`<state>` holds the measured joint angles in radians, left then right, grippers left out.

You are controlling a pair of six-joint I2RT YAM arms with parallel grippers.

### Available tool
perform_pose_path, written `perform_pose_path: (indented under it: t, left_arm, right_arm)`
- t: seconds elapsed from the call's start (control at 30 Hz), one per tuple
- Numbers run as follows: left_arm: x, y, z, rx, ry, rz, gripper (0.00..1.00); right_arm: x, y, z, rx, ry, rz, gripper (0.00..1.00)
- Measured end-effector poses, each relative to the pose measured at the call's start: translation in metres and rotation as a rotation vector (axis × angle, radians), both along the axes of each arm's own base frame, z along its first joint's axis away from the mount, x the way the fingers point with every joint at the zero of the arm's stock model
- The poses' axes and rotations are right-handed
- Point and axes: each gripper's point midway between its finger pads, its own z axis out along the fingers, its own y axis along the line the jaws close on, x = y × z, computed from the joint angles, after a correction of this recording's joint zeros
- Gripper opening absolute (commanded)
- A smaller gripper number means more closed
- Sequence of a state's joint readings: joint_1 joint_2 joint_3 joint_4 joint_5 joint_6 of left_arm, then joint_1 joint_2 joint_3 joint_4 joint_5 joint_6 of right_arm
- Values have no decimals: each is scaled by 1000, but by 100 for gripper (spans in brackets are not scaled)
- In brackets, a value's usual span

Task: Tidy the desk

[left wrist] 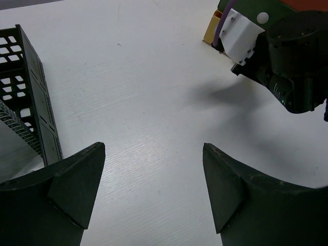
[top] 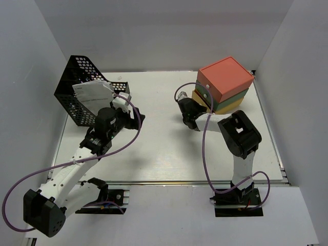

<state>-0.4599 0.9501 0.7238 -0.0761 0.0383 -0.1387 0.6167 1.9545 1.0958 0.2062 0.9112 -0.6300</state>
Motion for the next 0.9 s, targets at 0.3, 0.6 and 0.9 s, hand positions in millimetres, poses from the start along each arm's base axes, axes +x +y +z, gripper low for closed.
perform_pose_path:
  t: [0.3,0.6,0.9]
  left_arm:
    - [1,1,0,1,-1,7,88]
    - [1,2,0,3,-1,13,89]
    - [-3,0,-4,16,-3,-21,98]
  right_arm:
    - [9,-20,4,-29,-31,-35,0]
    - [-6,-12,-14,55,129,71,0]
    - [-120,91,107,690,416,842,15]
